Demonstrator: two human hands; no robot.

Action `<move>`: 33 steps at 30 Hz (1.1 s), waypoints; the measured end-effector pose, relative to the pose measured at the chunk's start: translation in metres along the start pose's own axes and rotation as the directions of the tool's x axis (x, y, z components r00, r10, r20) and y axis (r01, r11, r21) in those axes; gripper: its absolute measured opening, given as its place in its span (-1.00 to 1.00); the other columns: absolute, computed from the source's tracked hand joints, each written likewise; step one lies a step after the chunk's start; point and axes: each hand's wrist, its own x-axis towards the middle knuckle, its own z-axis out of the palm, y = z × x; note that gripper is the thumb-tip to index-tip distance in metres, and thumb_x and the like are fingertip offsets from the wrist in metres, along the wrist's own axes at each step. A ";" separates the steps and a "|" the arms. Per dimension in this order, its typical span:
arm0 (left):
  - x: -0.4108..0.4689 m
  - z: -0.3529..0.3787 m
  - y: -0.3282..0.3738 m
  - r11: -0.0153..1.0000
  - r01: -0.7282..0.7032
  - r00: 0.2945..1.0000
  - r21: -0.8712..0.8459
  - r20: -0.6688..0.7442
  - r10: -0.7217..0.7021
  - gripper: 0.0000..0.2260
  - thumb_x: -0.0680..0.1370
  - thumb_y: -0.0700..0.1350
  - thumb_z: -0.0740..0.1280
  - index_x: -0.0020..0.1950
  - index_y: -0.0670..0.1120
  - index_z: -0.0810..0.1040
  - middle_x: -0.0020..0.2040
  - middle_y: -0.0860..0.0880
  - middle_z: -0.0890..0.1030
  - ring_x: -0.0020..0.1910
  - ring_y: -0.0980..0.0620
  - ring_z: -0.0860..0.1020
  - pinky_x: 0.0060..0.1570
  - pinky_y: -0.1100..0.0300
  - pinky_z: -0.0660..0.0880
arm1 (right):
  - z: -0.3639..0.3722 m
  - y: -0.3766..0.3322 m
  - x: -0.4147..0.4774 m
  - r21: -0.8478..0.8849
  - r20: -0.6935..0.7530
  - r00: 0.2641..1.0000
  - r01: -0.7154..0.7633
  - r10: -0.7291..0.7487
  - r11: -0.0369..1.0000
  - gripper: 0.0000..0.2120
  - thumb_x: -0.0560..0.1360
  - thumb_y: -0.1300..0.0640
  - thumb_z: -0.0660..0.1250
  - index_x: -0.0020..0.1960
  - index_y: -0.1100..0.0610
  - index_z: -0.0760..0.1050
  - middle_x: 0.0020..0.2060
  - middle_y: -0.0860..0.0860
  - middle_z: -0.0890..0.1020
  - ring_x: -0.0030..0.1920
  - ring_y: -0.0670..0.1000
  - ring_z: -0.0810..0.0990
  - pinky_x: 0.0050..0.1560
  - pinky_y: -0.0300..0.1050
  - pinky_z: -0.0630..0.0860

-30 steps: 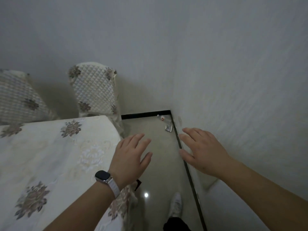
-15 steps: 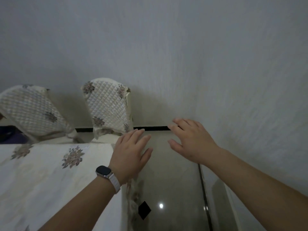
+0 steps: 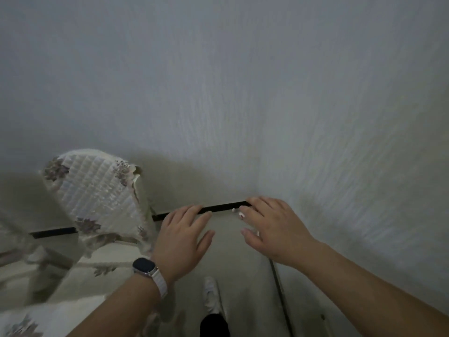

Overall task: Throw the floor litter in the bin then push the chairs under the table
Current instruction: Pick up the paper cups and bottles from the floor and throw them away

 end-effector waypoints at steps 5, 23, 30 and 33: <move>0.104 0.047 -0.036 0.991 -0.115 0.993 -0.069 0.017 0.116 -0.61 0.56 0.15 0.17 0.21 -0.03 0.60 0.22 -0.07 0.59 0.18 -0.12 0.54 0.15 -0.01 0.42 | 0.015 0.050 0.062 -0.073 0.044 0.988 -0.146 0.150 0.987 -0.57 0.49 -0.14 0.22 0.21 0.09 0.56 0.19 0.06 0.59 0.16 0.11 0.56 0.13 0.01 0.49; 0.287 0.224 -0.121 0.971 0.009 0.965 -0.239 0.257 0.055 -0.60 0.55 0.14 0.19 0.25 -0.05 0.58 0.24 -0.09 0.59 0.20 -0.14 0.54 0.15 0.04 0.37 | 0.184 0.188 0.224 0.035 0.282 0.924 -0.280 0.259 0.959 -0.53 0.46 -0.11 0.19 0.24 0.12 0.55 0.14 0.11 0.61 0.10 0.17 0.59 0.04 0.03 0.51; 0.284 0.367 -0.128 0.876 0.359 0.894 -0.321 0.389 -0.223 -0.55 0.54 0.14 0.17 0.28 -0.08 0.58 0.24 -0.13 0.59 0.21 -0.18 0.54 0.14 -0.06 0.47 | 0.346 0.240 0.232 0.126 0.449 0.823 -0.444 0.348 0.887 -0.51 0.50 -0.11 0.19 0.30 0.15 0.51 0.19 0.13 0.56 0.13 0.20 0.52 0.06 0.08 0.47; 0.269 0.444 -0.131 0.819 0.434 0.860 -0.376 0.445 -0.251 -0.54 0.54 0.14 0.18 0.28 -0.10 0.58 0.23 -0.13 0.59 0.21 -0.16 0.53 0.17 -0.07 0.49 | 0.415 0.254 0.227 0.143 0.455 0.799 -0.501 0.393 0.853 -0.54 0.50 -0.07 0.19 0.26 0.20 0.51 0.13 0.17 0.56 0.08 0.23 0.53 0.03 0.12 0.51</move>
